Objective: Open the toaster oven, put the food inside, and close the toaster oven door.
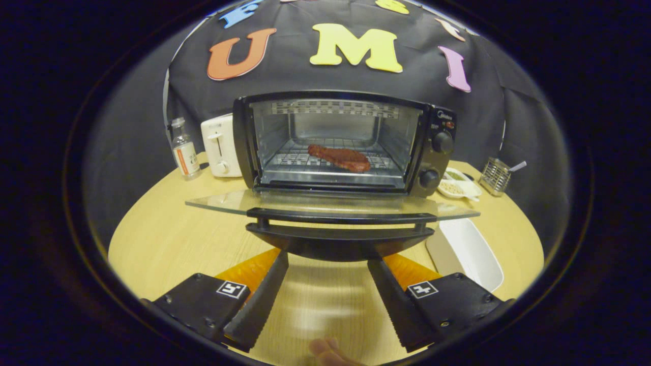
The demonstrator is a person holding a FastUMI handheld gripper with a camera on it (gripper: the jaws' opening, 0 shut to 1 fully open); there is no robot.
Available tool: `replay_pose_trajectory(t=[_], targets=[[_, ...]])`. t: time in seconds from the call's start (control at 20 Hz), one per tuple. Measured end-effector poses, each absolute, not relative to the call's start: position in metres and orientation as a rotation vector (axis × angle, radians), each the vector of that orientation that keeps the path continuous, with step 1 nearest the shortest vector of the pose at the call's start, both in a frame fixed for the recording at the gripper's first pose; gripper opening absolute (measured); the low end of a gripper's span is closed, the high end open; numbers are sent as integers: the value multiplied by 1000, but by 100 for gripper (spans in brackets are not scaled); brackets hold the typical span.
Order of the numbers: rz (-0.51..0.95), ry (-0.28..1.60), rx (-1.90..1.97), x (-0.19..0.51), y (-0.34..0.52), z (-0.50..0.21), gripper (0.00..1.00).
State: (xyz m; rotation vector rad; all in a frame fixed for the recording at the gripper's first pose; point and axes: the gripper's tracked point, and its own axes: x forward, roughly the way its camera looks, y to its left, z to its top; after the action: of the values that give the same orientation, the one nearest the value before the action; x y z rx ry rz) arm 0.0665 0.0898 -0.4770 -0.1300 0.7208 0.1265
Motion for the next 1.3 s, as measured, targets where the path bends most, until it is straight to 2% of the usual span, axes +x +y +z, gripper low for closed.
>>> replay_pose_trajectory(t=[0.5, 0.95, 1.3], targets=[[49, 457, -36, 142, 63, -359, 100], [149, 304, -63, 69, 62, -229, 100], [132, 63, -100, -17, 23, -100, 99]])
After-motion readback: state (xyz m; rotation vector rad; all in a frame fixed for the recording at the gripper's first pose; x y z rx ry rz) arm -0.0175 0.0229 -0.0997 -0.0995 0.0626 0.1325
